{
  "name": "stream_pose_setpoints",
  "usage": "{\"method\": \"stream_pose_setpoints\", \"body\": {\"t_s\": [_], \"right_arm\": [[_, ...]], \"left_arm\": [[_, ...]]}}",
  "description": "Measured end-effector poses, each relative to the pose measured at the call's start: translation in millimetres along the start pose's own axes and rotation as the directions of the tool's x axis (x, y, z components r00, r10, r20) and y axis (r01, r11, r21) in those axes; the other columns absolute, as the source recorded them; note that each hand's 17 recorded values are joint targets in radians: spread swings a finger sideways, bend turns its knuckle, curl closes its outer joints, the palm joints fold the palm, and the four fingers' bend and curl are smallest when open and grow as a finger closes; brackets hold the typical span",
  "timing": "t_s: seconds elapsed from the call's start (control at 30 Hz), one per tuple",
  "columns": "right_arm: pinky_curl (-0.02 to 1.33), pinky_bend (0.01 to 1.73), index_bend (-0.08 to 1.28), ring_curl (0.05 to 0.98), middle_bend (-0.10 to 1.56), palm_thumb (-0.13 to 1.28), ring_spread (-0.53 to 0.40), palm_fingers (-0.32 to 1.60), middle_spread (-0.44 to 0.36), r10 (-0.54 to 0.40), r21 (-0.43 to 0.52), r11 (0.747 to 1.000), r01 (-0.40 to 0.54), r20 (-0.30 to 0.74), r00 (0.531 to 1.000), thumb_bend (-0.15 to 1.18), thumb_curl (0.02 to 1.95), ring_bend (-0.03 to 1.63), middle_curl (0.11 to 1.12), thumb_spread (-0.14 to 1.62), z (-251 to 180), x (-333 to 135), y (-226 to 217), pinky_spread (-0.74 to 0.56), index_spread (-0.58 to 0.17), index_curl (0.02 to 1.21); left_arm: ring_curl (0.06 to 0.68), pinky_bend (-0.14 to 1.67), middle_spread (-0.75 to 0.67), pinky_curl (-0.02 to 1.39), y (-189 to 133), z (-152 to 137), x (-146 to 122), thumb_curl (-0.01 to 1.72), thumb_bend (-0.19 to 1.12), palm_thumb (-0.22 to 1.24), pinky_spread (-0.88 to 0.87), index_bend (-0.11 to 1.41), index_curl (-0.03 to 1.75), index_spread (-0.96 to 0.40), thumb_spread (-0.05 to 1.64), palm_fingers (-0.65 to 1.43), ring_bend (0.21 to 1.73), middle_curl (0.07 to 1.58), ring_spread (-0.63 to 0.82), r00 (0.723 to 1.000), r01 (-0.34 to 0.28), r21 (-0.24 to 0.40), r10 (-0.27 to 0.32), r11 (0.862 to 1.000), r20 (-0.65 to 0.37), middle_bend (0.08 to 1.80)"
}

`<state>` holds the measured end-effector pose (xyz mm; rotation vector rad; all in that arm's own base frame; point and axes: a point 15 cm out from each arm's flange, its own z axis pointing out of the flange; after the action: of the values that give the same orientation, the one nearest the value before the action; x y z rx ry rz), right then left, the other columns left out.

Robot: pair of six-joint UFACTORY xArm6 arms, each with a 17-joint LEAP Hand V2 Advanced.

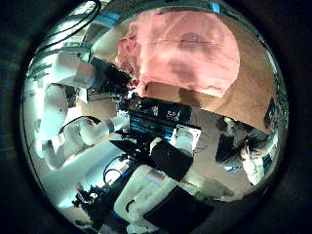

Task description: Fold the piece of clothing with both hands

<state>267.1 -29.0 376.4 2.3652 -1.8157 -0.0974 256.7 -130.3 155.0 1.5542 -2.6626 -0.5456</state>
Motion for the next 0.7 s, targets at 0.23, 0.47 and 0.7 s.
{"method": "stream_pose_setpoints", "body": {"t_s": [0.23,0.47,0.7], "right_arm": [[0.21,0.56,0.16,0.223,0.24,0.45,0.057,0.29,-0.028,-0.001,-0.019,1.0,0.001,0.004,1.0,-0.02,0.31,0.6,0.36,1.13,8,-1,1,0.38,-0.36,0.3],[0.22,0.61,0.14,0.237,0.23,0.46,0.006,0.27,-0.034,-0.002,-0.144,0.99,0.008,0.04,0.999,-0.02,0.32,0.64,0.36,1.13,67,-7,10,0.35,-0.335,0.28],[0.22,0.63,0.15,0.244,0.25,0.47,-0.035,0.26,-0.04,0.03,-0.141,0.99,-0.023,0.043,0.999,-0.02,0.32,0.68,0.36,1.12,103,1,2,0.31,-0.307,0.27]], "left_arm": [[0.473,1.09,-0.46,0.57,-4,-17,-8,0.44,0.0,0.8,-0.63,0.46,0.9,-0.51,1.04,1.13,1.27,0.92,-0.49,1.0,0.006,0.025,-0.006,1.0,0.013,0.9],[0.484,1.14,-0.53,0.58,-12,-43,-12,0.47,-0.02,0.82,-0.65,0.44,1.04,-0.6,1.03,1.11,1.3,0.95,-0.49,1.0,-0.001,0.021,0.0,1.0,0.019,0.92],[0.483,1.16,-0.56,0.57,-23,-69,-23,0.49,-0.02,0.82,-0.65,0.39,1.15,-0.66,1.03,1.1,1.31,0.97,-0.49,1.0,-0.008,0.019,0.007,1.0,0.02,0.93]]}}
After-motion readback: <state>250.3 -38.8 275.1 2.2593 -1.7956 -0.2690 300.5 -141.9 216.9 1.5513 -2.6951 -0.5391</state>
